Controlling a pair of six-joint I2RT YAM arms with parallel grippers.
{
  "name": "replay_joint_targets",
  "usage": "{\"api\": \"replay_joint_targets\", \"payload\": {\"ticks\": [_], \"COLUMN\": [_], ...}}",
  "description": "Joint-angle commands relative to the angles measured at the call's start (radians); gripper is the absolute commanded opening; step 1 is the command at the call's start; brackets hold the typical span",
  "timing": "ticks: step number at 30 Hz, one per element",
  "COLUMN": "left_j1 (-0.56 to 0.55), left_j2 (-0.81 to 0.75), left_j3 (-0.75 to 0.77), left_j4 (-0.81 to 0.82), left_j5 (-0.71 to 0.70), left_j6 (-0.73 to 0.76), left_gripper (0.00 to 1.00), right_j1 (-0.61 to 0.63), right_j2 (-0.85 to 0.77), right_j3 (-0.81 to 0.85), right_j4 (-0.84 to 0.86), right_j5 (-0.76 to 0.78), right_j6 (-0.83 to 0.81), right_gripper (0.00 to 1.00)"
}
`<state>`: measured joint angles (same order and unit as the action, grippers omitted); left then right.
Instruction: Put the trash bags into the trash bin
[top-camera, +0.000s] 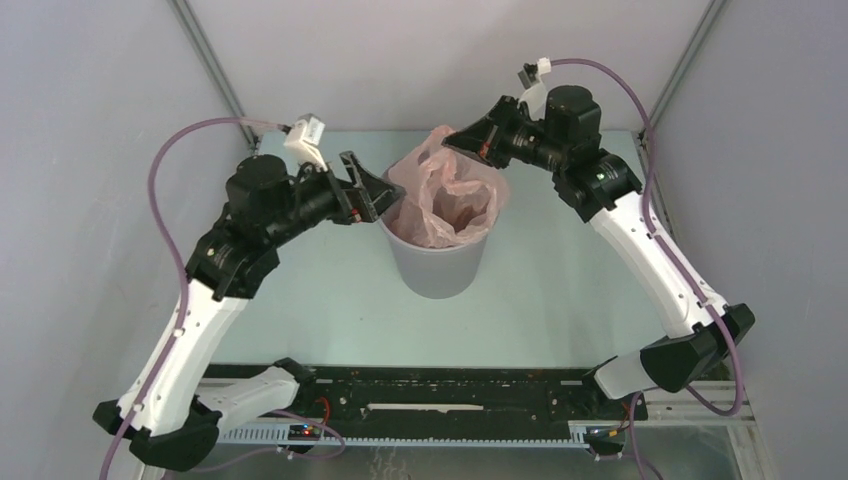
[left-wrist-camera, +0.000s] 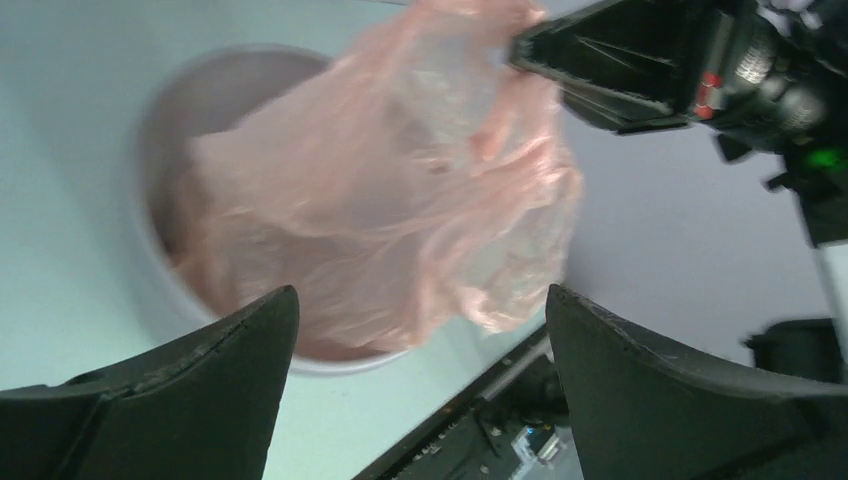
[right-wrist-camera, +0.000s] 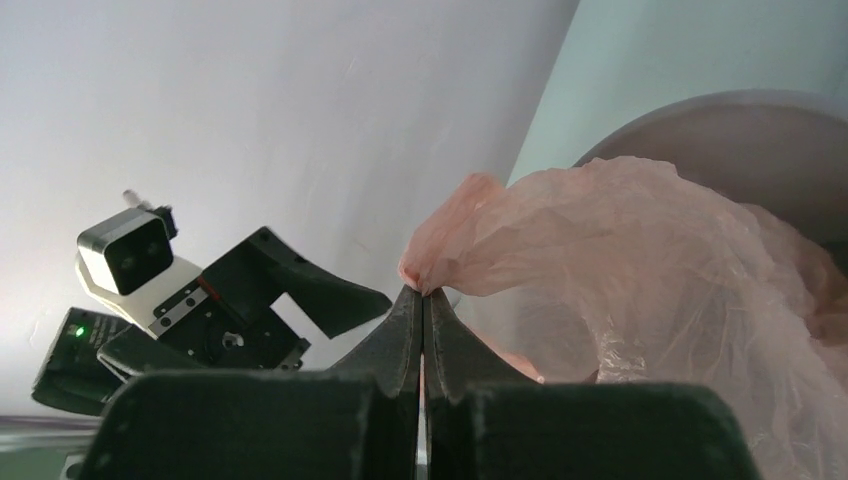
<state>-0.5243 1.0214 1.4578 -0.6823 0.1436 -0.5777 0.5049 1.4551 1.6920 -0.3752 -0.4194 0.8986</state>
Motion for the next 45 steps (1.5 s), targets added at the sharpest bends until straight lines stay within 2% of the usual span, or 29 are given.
{"api": "replay_joint_targets", "payload": {"ticks": [1, 5, 8, 13, 17, 20, 25, 27, 34, 38, 45], "left_j1": [-0.028, -0.076, -0.078, -0.078, -0.073, -0.074, -0.069, -0.063, -0.036, -0.035, -0.032], "left_j2": [0.022, 0.056, 0.112, 0.169, 0.187, 0.182, 0.128, 0.1, 0.039, 0.005, -0.061], "left_j3": [-0.082, -0.06, 0.008, 0.084, 0.112, 0.104, 0.011, -0.036, -0.19, -0.26, -0.369], "left_j4": [0.32, 0.297, 0.188, 0.015, -0.024, -0.014, 0.041, 0.072, 0.216, 0.284, 0.377], "left_j5": [0.312, 0.205, 0.126, -0.084, -0.14, -0.163, -0.155, -0.139, 0.01, 0.058, 0.067], "left_j6": [-0.046, -0.016, 0.011, 0.035, 0.036, 0.025, -0.021, -0.049, -0.198, -0.266, -0.35], "left_gripper": [1.0, 0.98, 0.83, 0.51, 0.42, 0.31, 0.12, 0.02, 0.0, 0.0, 0.0], "right_j1": [0.024, 0.026, 0.029, 0.028, 0.022, 0.023, 0.016, 0.01, 0.016, 0.087, 0.348], "right_j2": [0.023, 0.052, 0.056, 0.062, 0.062, 0.071, 0.087, 0.084, 0.039, -0.004, 0.025], "right_j3": [0.032, 0.071, 0.067, 0.081, 0.084, 0.082, 0.107, 0.117, 0.179, 0.19, 0.256], "right_j4": [0.047, 0.031, 0.021, 0.001, -0.024, -0.025, -0.116, -0.181, -0.426, -0.511, -0.615], "right_j5": [0.004, -0.027, -0.016, -0.048, -0.051, -0.073, -0.128, -0.134, -0.075, 0.022, 0.674], "right_j6": [0.032, 0.045, 0.05, 0.04, 0.025, 0.016, -0.072, -0.137, -0.401, -0.576, -0.887], "right_gripper": [0.0, 0.0, 0.0, 0.0, 0.0, 0.01, 0.3, 0.37, 0.63, 0.75, 0.79]}}
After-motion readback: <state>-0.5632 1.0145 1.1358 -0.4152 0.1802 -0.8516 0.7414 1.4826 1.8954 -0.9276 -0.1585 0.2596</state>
